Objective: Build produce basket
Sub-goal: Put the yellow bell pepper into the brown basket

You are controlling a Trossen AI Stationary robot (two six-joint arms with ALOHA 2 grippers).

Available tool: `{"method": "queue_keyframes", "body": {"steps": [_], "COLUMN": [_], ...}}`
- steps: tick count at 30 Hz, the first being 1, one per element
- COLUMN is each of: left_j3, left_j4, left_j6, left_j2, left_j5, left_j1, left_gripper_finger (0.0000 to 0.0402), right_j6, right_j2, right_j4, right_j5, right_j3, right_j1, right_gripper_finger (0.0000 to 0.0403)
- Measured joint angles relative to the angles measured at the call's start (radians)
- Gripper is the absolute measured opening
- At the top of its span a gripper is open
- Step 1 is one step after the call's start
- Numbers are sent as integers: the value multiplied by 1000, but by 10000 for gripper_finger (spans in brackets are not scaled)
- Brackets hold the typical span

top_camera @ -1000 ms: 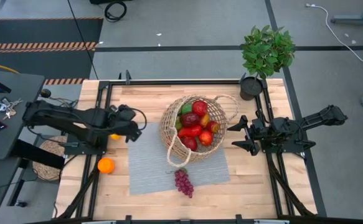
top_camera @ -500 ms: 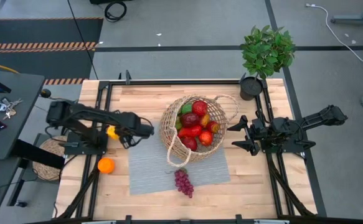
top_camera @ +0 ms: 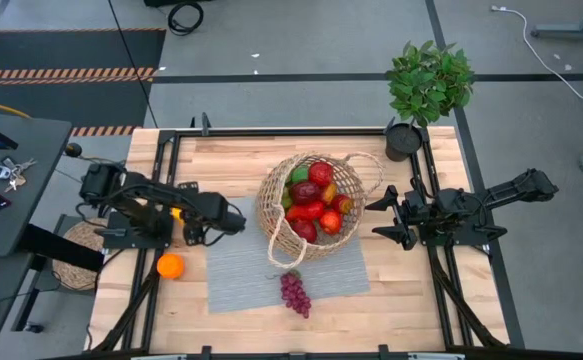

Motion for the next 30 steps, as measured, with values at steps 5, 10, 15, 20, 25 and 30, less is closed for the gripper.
{"method": "queue_keyframes", "body": {"steps": [5,10,15,20,25,30], "left_j3": [0,-1,-2,-55,-104,-114], "left_j4": [1,16,53,88,94,144], "left_j6": [153,273,362,488,590,640], "left_j2": [0,0,14,59,119,149], "left_j5": [-20,-27,-33,-45,-142,-175], "left_j1": [-82,-116,-122,-136,-166,-183], "left_gripper_finger": [392,392,392,392,392,392], "right_j6": [0,0,0,0,0,0], "right_j2": [0,0,0,0,0,0], "right_j4": [0,0,0,0,0,0], "right_j5": [0,0,0,0,0,0], "right_j3": [0,0,0,0,0,0], "right_j1": [0,0,0,0,0,0], "right_gripper_finger": [348,348,348,348,348,348]}}
